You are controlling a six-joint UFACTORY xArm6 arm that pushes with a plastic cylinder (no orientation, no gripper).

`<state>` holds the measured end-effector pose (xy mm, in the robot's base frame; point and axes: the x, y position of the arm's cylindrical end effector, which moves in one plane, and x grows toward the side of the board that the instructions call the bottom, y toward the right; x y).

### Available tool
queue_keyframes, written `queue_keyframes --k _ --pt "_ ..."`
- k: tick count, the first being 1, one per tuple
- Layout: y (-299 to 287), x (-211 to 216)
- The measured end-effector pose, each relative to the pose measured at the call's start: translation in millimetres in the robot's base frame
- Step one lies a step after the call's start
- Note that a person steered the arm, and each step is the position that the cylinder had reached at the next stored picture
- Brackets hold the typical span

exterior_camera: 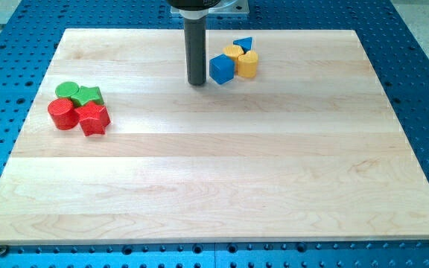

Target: Move the yellow blocks away from the blue cube

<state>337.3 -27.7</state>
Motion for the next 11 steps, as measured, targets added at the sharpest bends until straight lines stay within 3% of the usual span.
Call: queue_keyframes --k 2,4,5,8,9,10,11 --pt "-2.6 0.0" --pt "-3.2 52.2" --pt "-62.5 11.3" --pt "14.1 -59.0" --pt "56.2 -61.0" --pt "124.9 -11.8" --pt "153.3 3.6"
